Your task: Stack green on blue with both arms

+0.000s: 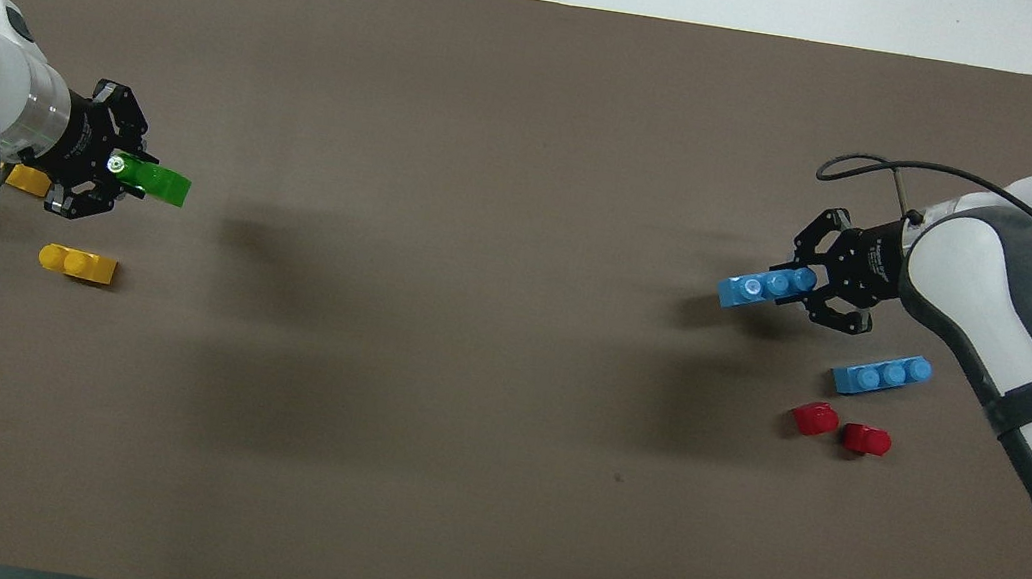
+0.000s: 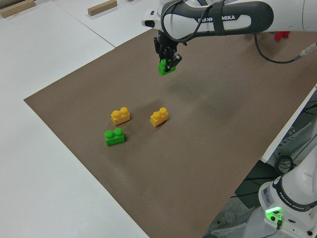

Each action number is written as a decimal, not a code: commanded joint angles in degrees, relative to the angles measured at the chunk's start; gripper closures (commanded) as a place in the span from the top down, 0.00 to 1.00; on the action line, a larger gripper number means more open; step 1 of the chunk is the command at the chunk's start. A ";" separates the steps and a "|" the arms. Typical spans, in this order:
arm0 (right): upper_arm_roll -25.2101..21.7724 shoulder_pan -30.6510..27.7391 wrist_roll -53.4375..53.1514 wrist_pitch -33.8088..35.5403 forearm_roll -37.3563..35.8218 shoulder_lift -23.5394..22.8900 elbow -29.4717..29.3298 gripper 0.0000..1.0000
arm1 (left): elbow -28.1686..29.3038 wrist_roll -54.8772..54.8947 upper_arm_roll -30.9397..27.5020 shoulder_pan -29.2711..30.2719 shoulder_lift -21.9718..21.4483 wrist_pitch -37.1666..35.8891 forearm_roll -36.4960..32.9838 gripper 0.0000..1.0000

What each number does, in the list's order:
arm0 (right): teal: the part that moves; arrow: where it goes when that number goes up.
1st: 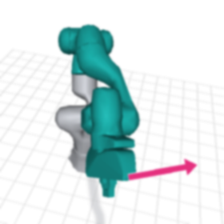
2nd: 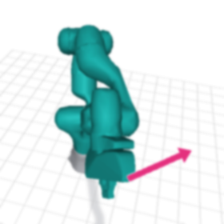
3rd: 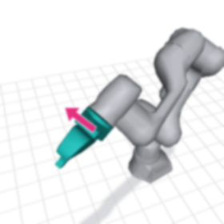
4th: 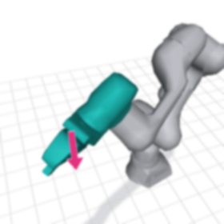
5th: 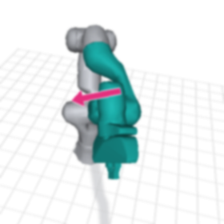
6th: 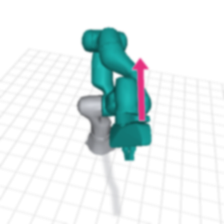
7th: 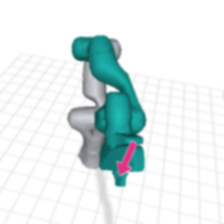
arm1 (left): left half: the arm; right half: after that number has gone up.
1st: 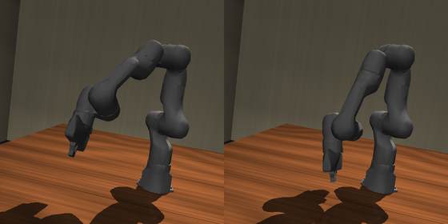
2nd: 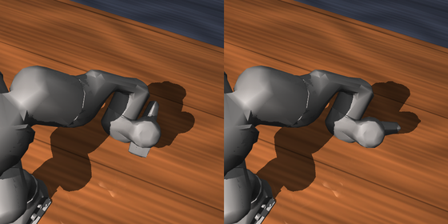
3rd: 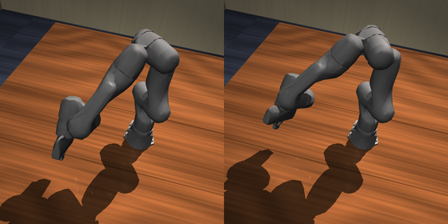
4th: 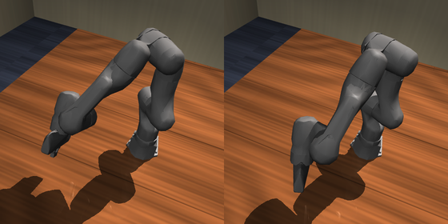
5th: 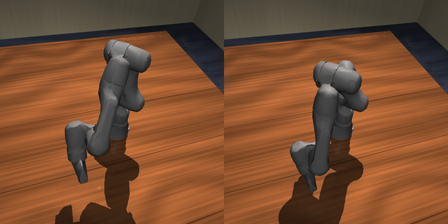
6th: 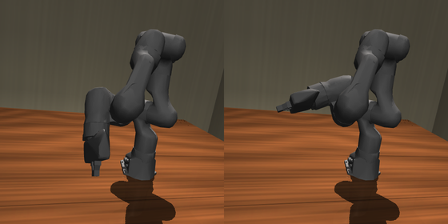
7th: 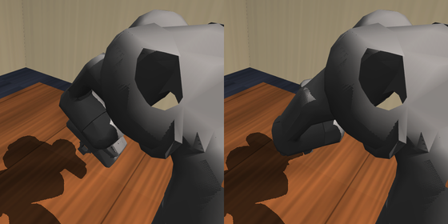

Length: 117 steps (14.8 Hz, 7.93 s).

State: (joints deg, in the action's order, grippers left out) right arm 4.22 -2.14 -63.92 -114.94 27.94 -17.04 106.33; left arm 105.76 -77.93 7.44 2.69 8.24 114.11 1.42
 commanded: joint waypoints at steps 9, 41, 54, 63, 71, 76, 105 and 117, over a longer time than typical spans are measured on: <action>0.09 22.77 -34.59 -21.80 0.71 2.63 4.66 0.00 | 1.20 -26.29 -0.41 -12.61 -7.71 -6.01 -0.81 0.00; -0.18 35.36 -31.09 -38.79 14.25 -5.55 11.18 0.00 | 13.24 -56.01 -0.41 -33.63 -1.83 18.24 -8.01 0.00; -0.44 35.53 -31.44 -39.14 13.46 -6.16 13.02 0.00 | 10.87 -57.24 -0.50 -35.29 3.27 19.22 -10.29 0.00; -0.44 34.92 -31.44 -39.05 12.66 -5.90 14.08 0.00 | 9.46 -59.01 -0.50 -36.18 5.56 18.51 -16.36 0.00; -0.44 33.87 -31.35 -38.26 12.66 -5.90 13.64 0.99 | 9.99 -54.70 -0.49 -34.95 2.23 17.37 -16.72 1.00; -0.53 29.83 -28.64 -33.88 12.66 -5.03 12.94 1.00 | 9.90 -49.44 -0.41 -31.79 -0.32 13.52 -16.63 1.00; -0.62 1.79 40.87 10.35 -22.48 10.01 0.11 1.00 | 4.02 51.71 -1.29 -5.42 -2.70 -0.02 -11.19 1.00; -0.44 -2.52 57.06 10.43 -28.64 10.62 -3.93 1.00 | -16.80 68.69 -1.46 -0.94 -3.32 -28.49 -4.06 1.00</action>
State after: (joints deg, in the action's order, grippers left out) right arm 2.99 -3.95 -8.62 -105.73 1.70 -6.72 104.42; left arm 93.05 -11.66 5.88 0.60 4.78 90.44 -3.61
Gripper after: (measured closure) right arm 0.000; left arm 0.000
